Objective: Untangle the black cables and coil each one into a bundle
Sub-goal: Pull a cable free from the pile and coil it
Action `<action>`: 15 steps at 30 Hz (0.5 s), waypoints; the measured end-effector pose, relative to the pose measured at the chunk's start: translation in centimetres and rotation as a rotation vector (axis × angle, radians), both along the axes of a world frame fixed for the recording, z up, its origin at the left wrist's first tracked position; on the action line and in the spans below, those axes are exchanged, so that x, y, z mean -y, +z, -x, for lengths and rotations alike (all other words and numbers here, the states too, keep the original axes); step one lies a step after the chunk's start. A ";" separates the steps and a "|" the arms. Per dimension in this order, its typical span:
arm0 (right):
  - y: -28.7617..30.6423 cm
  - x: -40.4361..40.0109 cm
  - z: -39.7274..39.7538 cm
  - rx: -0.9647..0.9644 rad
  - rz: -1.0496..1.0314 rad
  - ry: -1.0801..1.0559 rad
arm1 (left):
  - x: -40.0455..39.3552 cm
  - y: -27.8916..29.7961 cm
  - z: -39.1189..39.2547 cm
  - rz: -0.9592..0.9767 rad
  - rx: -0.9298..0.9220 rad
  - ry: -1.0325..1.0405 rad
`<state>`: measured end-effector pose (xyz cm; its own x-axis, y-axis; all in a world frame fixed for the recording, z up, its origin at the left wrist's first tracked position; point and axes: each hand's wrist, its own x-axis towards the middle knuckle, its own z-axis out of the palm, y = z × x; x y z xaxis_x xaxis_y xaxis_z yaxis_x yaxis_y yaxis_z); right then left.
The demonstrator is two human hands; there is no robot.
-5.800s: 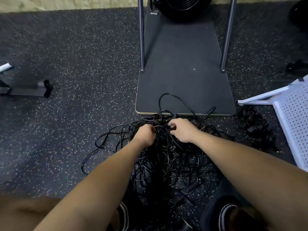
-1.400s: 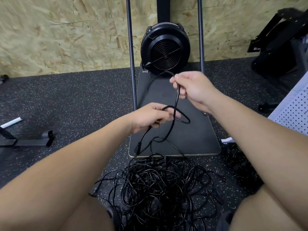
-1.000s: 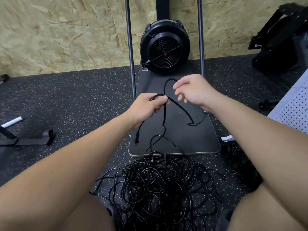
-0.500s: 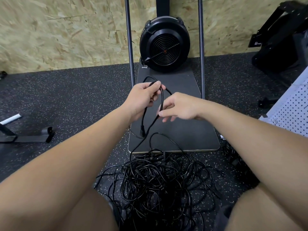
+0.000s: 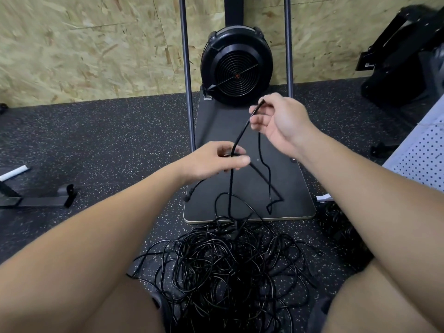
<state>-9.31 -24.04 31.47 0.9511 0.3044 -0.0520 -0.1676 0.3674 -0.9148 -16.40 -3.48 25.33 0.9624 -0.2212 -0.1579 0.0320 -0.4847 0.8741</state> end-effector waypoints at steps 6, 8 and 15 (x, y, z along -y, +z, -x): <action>-0.1 1.0 -1.2 -0.042 -0.103 -0.038 | 0.6 -1.9 -1.3 -0.030 0.150 0.007; -0.1 1.2 -1.5 -0.026 -0.059 -0.012 | 0.6 -2.4 -1.8 -0.017 0.178 0.039; -2.8 1.6 -0.4 0.275 0.850 0.105 | 0.6 -1.7 -3.8 0.013 0.256 0.212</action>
